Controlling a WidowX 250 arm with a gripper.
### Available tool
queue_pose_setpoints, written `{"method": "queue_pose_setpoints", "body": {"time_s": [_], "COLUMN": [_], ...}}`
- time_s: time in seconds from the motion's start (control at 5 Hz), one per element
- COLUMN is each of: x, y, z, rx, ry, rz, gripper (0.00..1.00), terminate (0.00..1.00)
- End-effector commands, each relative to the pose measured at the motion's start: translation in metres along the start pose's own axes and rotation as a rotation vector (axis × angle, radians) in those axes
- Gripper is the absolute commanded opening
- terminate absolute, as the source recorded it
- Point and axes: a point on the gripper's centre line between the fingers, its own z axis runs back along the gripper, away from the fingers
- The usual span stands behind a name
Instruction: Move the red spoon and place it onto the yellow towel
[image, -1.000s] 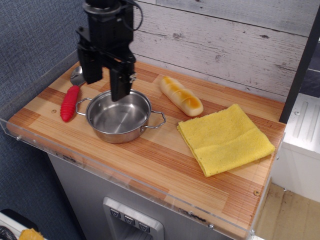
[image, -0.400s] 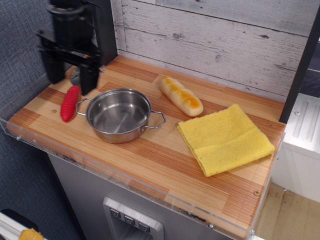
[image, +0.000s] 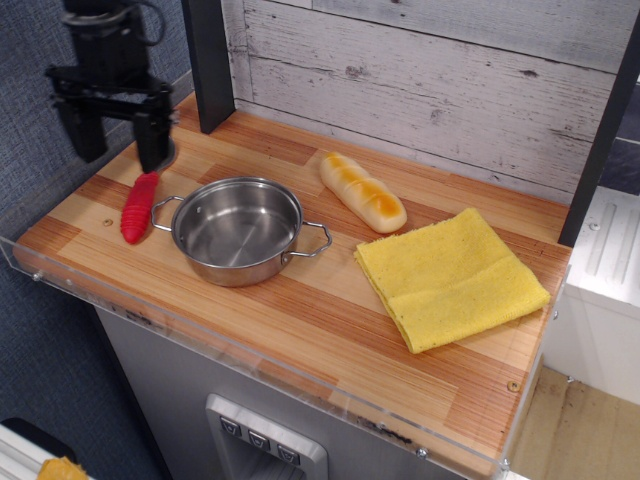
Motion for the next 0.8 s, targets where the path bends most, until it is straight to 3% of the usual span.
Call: {"method": "queue_pose_setpoints", "body": {"time_s": [0.0,0.2,0.6], "x": [0.014,0.017,0.018], "y": [-0.004,-0.021,-0.035], "z": [-0.025,-0.04,-0.055], "rx": [0.027,0.072,0.076], "ry": [0.084,0.179,0.228], "rz": [-0.051,-0.123,-0.167], "gripper": [1.0,1.0,1.0], "terminate": [0.0,0.0,0.0]}}
